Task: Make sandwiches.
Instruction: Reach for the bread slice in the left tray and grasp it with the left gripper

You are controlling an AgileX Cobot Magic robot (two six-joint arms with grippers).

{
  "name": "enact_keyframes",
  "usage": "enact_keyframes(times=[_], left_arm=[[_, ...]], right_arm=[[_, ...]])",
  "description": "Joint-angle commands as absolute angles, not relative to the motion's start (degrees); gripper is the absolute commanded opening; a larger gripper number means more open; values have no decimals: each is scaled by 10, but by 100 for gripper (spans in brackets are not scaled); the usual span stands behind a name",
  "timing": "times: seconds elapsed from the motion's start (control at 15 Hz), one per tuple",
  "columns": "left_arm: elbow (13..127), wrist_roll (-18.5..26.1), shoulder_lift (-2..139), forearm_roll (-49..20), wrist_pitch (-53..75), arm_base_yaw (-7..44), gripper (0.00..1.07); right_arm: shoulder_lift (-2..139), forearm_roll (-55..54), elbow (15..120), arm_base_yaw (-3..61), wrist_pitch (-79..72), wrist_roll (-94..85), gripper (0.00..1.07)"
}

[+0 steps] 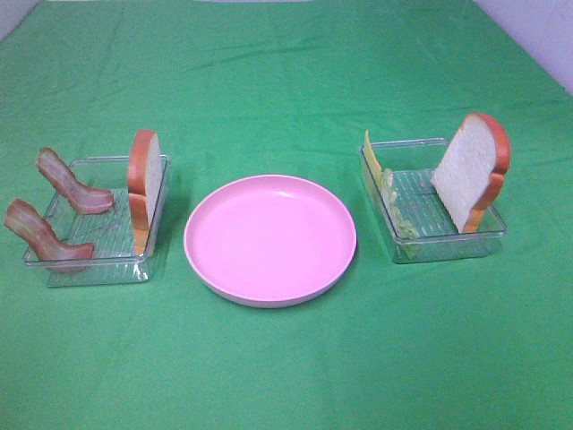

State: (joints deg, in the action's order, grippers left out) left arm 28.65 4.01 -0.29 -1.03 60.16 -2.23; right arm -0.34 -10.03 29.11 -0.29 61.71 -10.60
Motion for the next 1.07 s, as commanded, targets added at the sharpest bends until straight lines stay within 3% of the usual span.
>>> enact_keyframes(times=[0.07,1.07], left_arm=[[286,42,-14,-14,599,-20,81],[286,42,-14,-14,599,-20,81]], right_arm=[[-7,-100,290,-6,612,-102,77],[-7,-100,290,-6,612,-102,77]])
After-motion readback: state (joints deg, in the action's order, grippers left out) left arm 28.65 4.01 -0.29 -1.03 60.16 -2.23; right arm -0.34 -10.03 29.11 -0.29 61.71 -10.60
